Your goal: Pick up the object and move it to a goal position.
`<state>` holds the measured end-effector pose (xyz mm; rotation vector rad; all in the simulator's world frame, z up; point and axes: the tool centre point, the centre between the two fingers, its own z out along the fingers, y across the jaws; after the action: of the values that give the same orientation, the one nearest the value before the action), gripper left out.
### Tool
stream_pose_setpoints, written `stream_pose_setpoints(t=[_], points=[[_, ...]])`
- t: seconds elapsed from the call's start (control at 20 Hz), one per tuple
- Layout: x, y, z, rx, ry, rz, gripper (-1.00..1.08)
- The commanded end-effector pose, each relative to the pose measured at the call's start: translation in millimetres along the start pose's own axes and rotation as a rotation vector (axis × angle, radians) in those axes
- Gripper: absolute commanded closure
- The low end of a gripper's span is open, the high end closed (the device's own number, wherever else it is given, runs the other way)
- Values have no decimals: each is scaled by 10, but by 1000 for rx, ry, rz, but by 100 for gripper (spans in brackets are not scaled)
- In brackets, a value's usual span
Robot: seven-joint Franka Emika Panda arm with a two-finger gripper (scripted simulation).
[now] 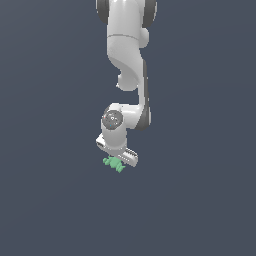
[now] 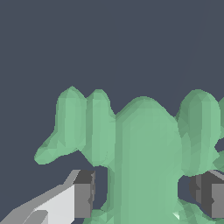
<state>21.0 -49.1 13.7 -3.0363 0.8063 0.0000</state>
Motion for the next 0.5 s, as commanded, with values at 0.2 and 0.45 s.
stream_pose_setpoints(t=[0.2,0.45], points=[[-1,-1,5,0,0,0,108],[-12,0,-34,0,1,0,108]])
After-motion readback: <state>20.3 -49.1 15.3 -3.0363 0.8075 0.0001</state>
